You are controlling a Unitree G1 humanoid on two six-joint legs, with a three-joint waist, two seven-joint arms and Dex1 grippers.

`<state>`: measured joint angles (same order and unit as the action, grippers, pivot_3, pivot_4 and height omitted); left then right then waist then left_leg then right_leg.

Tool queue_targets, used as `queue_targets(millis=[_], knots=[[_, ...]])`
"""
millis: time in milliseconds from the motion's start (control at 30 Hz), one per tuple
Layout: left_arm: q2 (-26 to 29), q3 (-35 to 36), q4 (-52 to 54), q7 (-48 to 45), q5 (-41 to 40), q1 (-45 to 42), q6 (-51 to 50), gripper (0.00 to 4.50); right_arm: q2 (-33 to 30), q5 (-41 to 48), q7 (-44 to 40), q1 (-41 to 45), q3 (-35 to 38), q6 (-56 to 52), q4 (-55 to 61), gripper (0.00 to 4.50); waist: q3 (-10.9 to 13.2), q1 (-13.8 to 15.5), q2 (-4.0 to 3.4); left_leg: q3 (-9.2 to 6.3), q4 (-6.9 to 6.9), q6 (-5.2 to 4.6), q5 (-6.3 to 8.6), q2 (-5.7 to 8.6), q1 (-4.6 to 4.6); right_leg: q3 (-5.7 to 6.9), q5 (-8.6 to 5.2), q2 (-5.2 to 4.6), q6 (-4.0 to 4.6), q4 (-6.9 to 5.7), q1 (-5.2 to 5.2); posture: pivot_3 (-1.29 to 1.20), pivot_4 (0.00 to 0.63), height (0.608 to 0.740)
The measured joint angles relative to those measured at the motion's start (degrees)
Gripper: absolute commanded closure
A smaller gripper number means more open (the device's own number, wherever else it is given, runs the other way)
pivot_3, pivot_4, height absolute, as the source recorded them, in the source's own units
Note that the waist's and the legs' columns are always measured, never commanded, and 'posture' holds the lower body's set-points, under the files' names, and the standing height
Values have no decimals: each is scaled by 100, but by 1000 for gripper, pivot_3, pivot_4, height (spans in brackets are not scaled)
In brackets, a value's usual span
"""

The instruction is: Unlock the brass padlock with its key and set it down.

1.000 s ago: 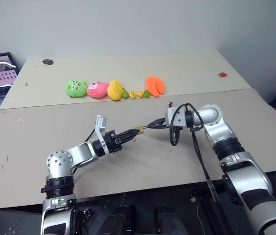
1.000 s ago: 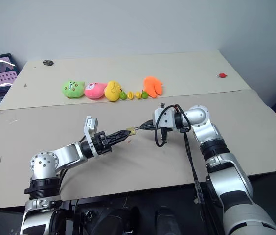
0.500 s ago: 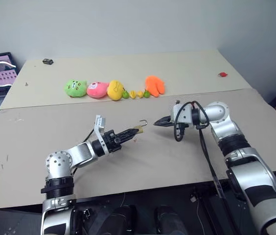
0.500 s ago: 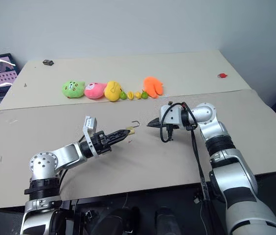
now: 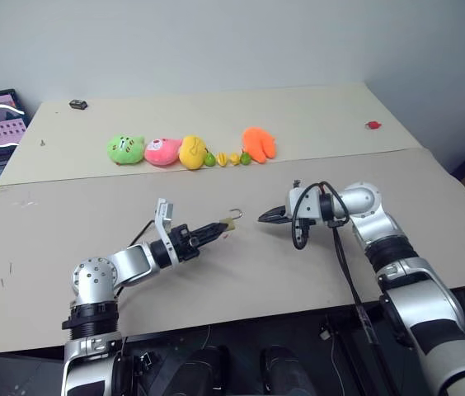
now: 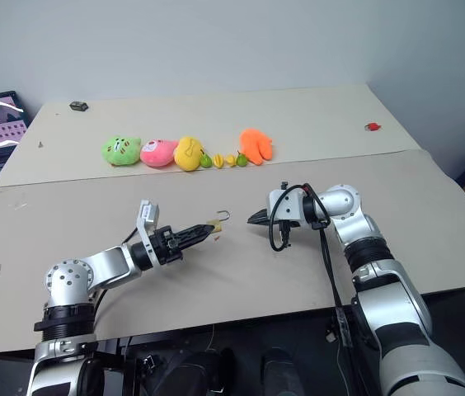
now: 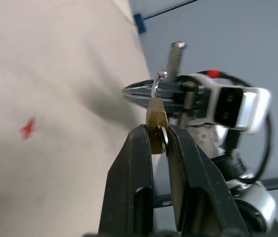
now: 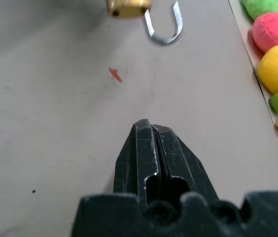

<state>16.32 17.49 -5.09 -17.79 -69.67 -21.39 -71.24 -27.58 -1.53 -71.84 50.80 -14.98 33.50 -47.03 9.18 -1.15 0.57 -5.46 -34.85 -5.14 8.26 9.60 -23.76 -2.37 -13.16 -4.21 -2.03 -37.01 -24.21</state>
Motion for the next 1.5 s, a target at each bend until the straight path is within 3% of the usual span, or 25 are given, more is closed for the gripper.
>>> queue_targets(millis=[100, 167, 200, 433, 700, 900, 1100, 1200, 1367, 1500], knots=[[127, -70, -51, -47, 275, 93, 45, 4500, 3, 1, 1, -12, 0, -3, 81, 4414, 0, 26, 0, 0, -2, -1, 0, 1, 0, 1, 0, -1, 0, 2, 1, 0, 150, 740], [150, -142, -49, -107, 454, 106, 148, 3477, 12, 1, 2, -24, 0, -5, 115, 4500, 0, 35, 0, 0, -2, -1, 1, 2, 1, 3, 0, -2, 0, 4, 2, 0, 150, 740], [148, -162, -56, -108, 520, 107, 176, 3325, 15, 1, 4, -30, 0, -7, 145, 4500, 0, 36, 0, 0, -1, -1, 1, 2, 1, 3, 0, -2, 0, 4, 2, 0, 150, 740], [101, -164, -108, -231, 721, 19, 322, 686, 11, 0, 89, -198, 0, -25, 258, 4500, 0, 39, -1, -1, -2, -1, 1, 1, 6, 3, 1, -2, 1, 2, 6, 0, 150, 740], [343, -212, 478, -235, 886, 233, 357, 686, -81, 3, 113, -198, 10, -76, 269, 4500, -1, -4, 0, 0, 8, -1, 1, -1, 6, 0, 2, -1, 3, 5, 1, 0, 150, 740], [831, 484, 944, -40, 889, 825, 460, 686, -194, 13, 231, -196, 105, -153, 243, 4500, -1, 2, -1, 0, 7, 0, 1, -3, 8, 0, 1, 2, 4, 4, 2, 0, 150, 740], [742, 450, 1979, 517, 2111, 1559, 1733, 686, -199, 237, 902, -269, 637, -546, 276, 4500, 0, 65, -1, 0, 11, -1, 1, -3, 6, -6, 3, -4, 7, 19, 7, 0, 150, 740], [604, 67, 2327, 716, 2925, 1777, 2500, 686, -76, 451, 1479, -432, 981, -960, 556, 4500, 0, 114, -1, 0, 12, -2, 2, -1, -1, -9, 3, -7, 7, 25, 5, 0, 150, 740], [286, -59, 2438, 1256, 3973, 1947, 3521, 686, 136, 971, 2647, -808, 1782, -2030, 1284, 4500, -1, 187, -1, 0, 13, -4, 3, -1, -3, -5, 3, -7, 7, 26, 3, 0, 150, 740], [58, -52, 2434, 1629, 4517, 2024, 3983, 686, 314, 1262, 3130, -1409, 2040, -2762, 1888, 4500, -1, 190, -1, 0, 13, -5, 4, 0, -4, -4, 3, -7, 7, 25, 3, 0, 150, 740]])
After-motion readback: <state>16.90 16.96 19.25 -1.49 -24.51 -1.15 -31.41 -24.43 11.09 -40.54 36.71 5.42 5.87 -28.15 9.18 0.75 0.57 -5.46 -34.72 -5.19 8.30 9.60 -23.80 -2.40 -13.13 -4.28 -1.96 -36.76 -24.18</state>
